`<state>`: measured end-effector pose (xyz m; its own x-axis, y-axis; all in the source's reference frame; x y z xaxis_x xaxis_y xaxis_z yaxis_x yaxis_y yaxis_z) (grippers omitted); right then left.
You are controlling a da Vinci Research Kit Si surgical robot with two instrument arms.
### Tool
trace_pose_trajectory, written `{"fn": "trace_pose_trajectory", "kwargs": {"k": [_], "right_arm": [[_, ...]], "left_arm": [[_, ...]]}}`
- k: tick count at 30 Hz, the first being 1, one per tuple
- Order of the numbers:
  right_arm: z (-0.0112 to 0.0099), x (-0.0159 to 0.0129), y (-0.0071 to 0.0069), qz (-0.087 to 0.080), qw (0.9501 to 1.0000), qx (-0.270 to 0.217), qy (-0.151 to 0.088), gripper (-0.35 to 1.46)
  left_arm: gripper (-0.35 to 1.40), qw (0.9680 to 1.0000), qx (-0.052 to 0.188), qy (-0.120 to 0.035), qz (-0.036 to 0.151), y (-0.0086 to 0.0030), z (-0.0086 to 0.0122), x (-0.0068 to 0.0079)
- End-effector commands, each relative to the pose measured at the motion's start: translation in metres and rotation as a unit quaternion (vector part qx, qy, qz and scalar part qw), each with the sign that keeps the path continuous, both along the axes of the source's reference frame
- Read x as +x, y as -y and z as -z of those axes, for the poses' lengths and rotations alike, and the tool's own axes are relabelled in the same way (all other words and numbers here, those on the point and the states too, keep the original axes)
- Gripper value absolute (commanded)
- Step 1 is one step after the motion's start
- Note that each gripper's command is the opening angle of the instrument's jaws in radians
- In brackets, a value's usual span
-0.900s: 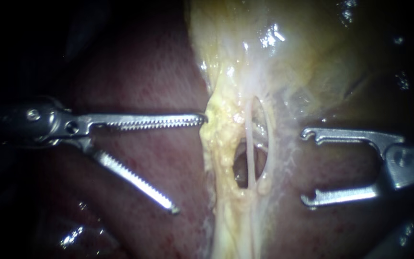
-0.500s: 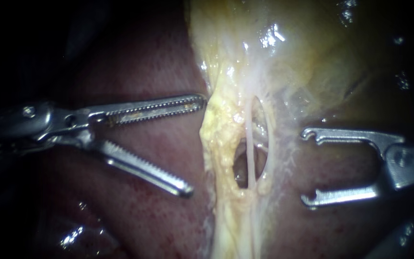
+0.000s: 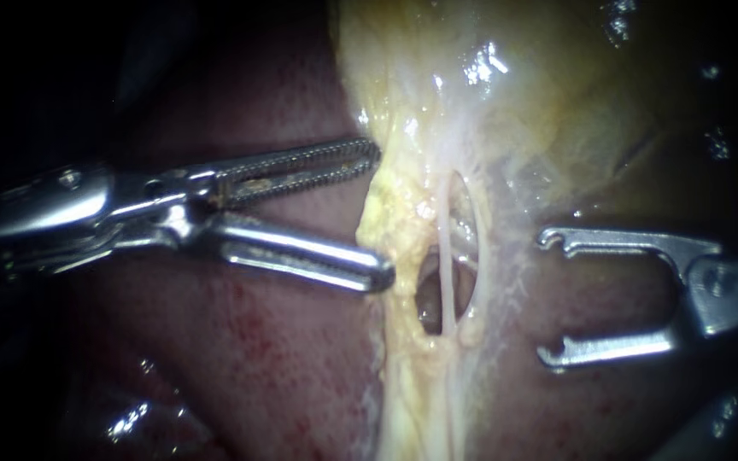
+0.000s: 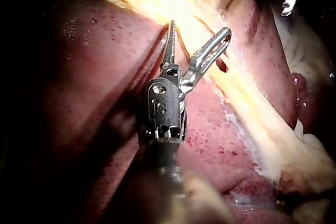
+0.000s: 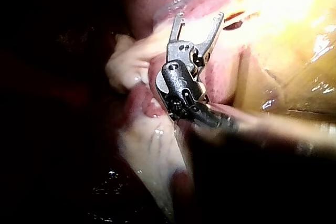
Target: Grabbing gallbladder
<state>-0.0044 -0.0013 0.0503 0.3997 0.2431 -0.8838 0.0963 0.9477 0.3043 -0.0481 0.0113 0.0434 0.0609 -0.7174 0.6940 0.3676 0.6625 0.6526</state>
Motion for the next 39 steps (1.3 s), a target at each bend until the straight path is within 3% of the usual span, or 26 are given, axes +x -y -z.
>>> {"fn": "trace_pose_trajectory", "kwargs": {"k": [1,5,14,24,28,32,39], "right_arm": [[0.0000,0.0000,0.0000,0.000,1.0000,0.000,0.000,0.59],[0.0000,0.0000,0.0000,0.000,1.0000,0.000,0.000,0.59],[0.0000,0.0000,0.0000,-0.001,1.0000,0.003,0.000,0.58],[0.0000,0.0001,0.0000,-0.001,1.0000,0.003,0.001,0.58],[0.0000,0.0001,0.0000,-0.001,1.0000,0.003,0.001,0.58],[0.0000,0.0001,0.0000,-0.001,1.0000,0.003,0.001,0.58],[0.0000,0.0001,0.0000,-0.001,1.0000,0.003,0.001,0.58]], "left_arm": [[0.56,1.0000,0.003,-0.003,0.005,0.0000,0.0000,-0.0001],[0.49,0.9993,0.021,-0.022,0.022,-0.0001,0.0000,-0.0005],[0.19,0.9968,0.028,-0.061,0.044,-0.0001,-0.0003,-0.0009],[-0.20,0.9932,0.036,-0.097,0.053,0.0006,-0.0011,-0.0010],[-0.35,0.9922,0.040,-0.103,0.058,0.0007,-0.0011,-0.0009],[-0.35,0.9914,0.036,-0.110,0.060,0.0008,-0.0011,-0.0007],[-0.35,0.9915,0.038,-0.109,0.060,0.0008,-0.0010,-0.0006]]}}
